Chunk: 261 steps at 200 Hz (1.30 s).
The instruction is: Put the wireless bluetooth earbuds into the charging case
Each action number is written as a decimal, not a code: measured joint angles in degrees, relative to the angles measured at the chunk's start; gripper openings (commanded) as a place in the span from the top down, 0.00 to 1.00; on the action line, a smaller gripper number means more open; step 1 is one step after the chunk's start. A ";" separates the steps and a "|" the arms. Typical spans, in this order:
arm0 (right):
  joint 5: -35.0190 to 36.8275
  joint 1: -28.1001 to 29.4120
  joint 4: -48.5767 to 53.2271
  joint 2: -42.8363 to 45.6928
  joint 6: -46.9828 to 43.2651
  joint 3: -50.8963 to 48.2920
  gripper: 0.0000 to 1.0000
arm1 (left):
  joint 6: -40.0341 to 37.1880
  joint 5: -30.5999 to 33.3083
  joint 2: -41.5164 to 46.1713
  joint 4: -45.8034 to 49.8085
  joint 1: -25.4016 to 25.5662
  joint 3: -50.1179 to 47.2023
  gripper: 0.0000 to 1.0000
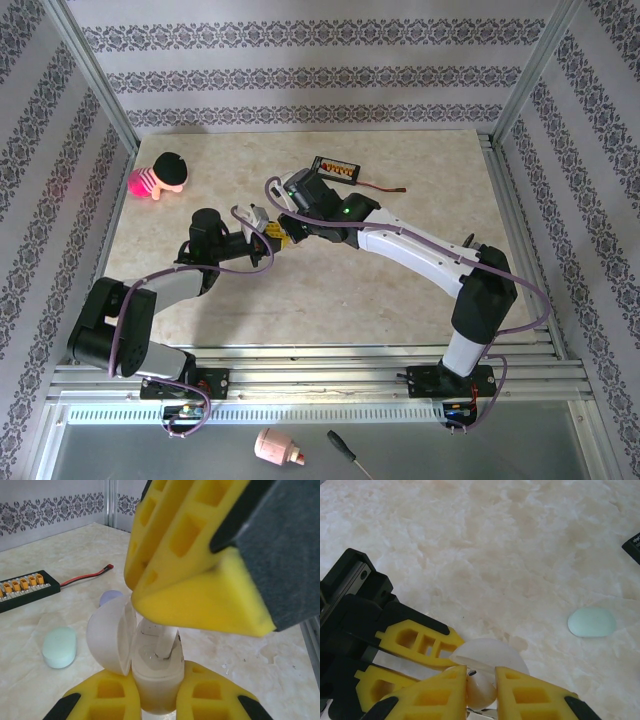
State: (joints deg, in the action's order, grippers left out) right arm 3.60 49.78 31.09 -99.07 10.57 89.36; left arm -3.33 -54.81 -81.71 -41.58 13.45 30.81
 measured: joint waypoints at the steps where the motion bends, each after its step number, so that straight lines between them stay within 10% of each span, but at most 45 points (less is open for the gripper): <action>1: 0.00 0.00 0.00 0.00 -0.04 0.00 0.81 | 0.00 0.02 0.00 0.00 0.00 0.00 0.99; 147: 0.13 0.26 1.33 -0.96 -0.74 0.28 0.80 | 0.39 -0.90 -0.04 -1.51 0.00 -0.17 0.99; 261: -10.40 -3.06 -1.03 0.87 2.93 -1.81 0.44 | 0.83 -1.11 -0.33 -2.97 0.00 -0.20 0.99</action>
State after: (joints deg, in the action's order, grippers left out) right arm -6.81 46.72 30.06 -98.19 13.50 87.55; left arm -2.50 -55.92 -82.04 -44.56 13.45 30.61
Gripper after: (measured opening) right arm 0.535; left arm 0.135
